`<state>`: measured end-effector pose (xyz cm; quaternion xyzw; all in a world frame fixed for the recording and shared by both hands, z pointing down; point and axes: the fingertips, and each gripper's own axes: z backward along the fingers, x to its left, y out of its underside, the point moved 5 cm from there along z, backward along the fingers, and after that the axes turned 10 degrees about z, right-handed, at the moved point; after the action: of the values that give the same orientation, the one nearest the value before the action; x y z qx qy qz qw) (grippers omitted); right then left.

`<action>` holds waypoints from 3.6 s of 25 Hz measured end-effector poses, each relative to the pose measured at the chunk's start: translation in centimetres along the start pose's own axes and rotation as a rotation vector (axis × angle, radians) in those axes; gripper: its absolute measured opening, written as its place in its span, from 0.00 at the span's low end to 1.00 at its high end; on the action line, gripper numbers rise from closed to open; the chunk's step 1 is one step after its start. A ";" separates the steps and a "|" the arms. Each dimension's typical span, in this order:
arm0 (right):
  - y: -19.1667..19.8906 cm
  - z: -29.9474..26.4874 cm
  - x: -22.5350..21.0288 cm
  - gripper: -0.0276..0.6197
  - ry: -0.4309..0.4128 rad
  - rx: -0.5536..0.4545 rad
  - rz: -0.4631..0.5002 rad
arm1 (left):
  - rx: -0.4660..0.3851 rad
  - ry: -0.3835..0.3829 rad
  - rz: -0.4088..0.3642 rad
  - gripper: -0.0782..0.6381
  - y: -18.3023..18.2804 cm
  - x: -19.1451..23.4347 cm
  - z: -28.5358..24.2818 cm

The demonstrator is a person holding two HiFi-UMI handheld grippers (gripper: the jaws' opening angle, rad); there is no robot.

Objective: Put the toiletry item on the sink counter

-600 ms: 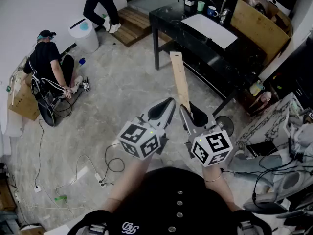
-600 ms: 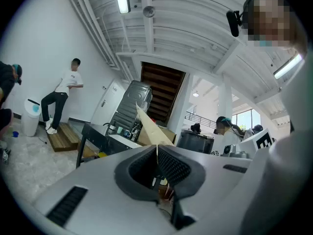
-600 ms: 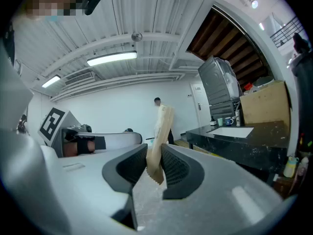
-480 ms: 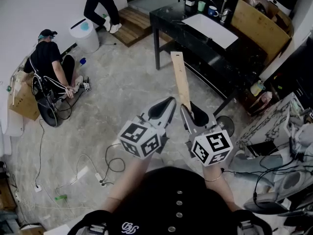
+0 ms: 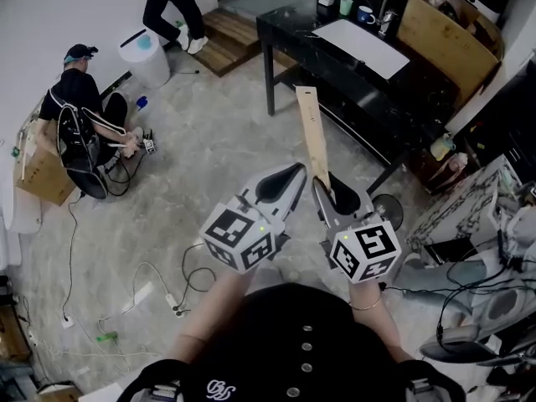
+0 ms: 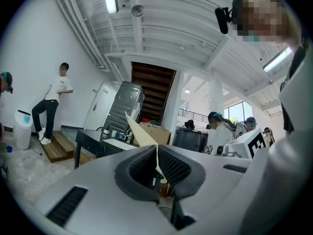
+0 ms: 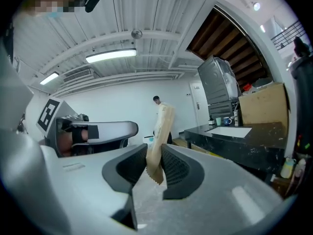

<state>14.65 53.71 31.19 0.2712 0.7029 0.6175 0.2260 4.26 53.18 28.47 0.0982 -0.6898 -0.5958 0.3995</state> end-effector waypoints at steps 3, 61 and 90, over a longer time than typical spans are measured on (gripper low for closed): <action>0.2 -0.2 0.3 0.18 -0.001 -0.004 -0.012 | 0.029 -0.012 -0.024 0.13 0.2 0.7 0.5; -2.2 -30.5 -24.3 0.18 -0.058 -0.024 -0.034 | 0.005 -0.055 0.105 0.13 -8.0 27.2 -27.8; -4.2 -54.4 -38.1 0.18 0.163 0.009 -0.137 | 0.134 0.087 0.170 0.13 -17.1 49.5 -45.2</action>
<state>7.35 -12.36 33.74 0.1723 0.7387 0.6174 0.2085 -4.17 -15.32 33.26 0.0914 -0.7161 -0.5073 0.4707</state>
